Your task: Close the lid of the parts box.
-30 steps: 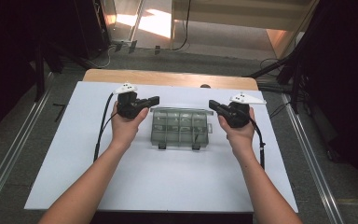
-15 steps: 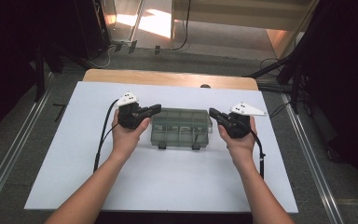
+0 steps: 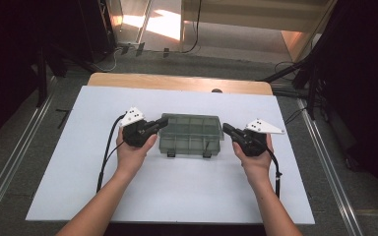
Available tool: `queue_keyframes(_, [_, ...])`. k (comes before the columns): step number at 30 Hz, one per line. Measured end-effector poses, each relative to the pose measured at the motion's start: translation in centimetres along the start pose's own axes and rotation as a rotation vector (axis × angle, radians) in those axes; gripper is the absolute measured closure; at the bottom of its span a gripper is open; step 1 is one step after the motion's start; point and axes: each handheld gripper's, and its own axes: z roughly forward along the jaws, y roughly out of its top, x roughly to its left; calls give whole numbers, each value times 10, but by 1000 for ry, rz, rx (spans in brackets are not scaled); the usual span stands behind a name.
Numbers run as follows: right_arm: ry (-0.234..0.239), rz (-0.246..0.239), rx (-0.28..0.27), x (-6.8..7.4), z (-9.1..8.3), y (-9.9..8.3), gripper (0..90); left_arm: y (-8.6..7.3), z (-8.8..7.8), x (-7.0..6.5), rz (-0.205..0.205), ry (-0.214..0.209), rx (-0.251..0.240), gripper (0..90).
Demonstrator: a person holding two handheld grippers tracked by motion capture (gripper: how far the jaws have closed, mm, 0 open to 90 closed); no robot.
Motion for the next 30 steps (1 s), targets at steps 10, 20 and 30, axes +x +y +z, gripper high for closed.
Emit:
queue_keyframes(10, [8,8,4,8,-4,-17,900,-22,-7,-6,-11,-5,-2,900])
queue_keyframes(20, [11,10,24,11,-2,-30,900,-36,-14,-8,-44,-5,-16,900])
queue_keyframes(30, [9,0,48,16,-1,-39,900,-49,-11,-13,-17,9,21,900])
